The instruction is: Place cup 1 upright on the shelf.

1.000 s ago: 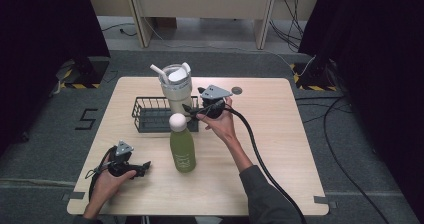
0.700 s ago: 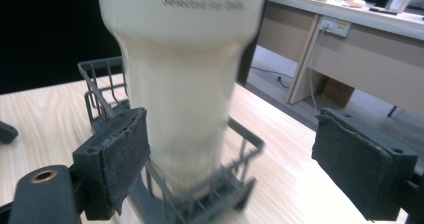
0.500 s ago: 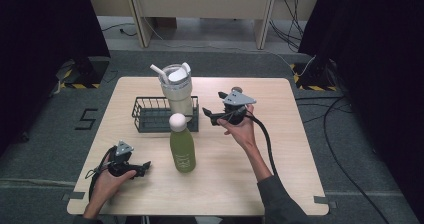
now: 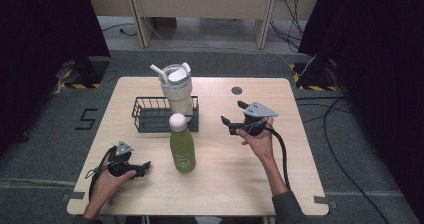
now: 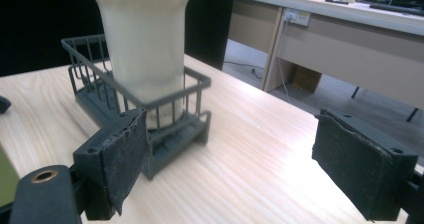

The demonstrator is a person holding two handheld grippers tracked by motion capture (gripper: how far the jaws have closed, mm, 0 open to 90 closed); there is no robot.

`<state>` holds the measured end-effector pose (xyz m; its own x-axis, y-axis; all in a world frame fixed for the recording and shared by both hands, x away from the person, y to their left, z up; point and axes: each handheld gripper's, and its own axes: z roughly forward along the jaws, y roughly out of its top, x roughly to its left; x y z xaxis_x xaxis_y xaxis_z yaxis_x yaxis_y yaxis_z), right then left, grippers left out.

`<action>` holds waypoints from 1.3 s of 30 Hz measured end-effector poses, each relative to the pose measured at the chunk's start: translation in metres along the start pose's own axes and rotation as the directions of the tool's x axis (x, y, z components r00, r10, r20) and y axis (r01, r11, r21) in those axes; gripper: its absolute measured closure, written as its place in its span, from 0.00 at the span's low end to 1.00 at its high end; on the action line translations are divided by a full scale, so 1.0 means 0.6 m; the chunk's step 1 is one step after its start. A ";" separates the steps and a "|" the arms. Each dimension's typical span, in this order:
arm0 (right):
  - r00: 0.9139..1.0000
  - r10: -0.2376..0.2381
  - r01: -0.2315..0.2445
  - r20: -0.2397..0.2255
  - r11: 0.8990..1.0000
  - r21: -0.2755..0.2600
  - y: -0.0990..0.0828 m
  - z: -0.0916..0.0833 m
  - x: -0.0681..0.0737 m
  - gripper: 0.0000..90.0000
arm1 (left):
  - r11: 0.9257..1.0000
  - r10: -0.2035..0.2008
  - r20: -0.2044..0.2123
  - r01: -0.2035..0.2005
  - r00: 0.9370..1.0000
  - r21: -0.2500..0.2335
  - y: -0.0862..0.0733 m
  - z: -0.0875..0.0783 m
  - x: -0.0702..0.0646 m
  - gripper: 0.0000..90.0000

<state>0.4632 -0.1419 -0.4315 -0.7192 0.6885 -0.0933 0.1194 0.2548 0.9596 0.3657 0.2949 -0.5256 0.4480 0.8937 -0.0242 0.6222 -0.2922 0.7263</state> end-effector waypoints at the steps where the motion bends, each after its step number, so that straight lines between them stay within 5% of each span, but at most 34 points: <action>1: 1.000 0.001 -0.001 0.005 1.000 0.003 -0.003 -0.006 -0.001 0.17 | 1.000 0.000 0.000 0.000 1.000 0.000 0.000 0.000 0.000 0.00; 16: 0.998 0.026 -0.030 0.065 0.998 0.064 -0.072 -0.082 -0.003 0.17 | 1.000 0.001 0.000 -0.001 1.000 0.001 0.000 0.000 0.000 0.00; 22: 0.992 0.092 -0.096 0.086 0.994 0.044 -0.110 -0.102 -0.003 0.17 | 1.000 0.000 0.000 0.000 1.000 0.001 0.000 0.000 0.000 0.00; 34: 0.991 0.087 -0.100 0.105 0.987 0.125 -0.140 -0.136 -0.006 0.17 | 1.000 0.004 -0.001 -0.004 1.000 0.001 0.000 0.000 0.000 0.00; 39: 0.992 0.089 -0.105 0.094 0.976 0.190 -0.146 -0.137 -0.004 0.17 | 1.000 0.003 -0.001 -0.003 1.000 0.000 0.000 0.000 0.000 0.00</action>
<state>0.3984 -0.2217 -0.4936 -0.6383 0.7691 -0.0323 0.3225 0.3053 0.8960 0.3658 0.2951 -0.5255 0.4493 0.8931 -0.0213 0.6206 -0.2948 0.7266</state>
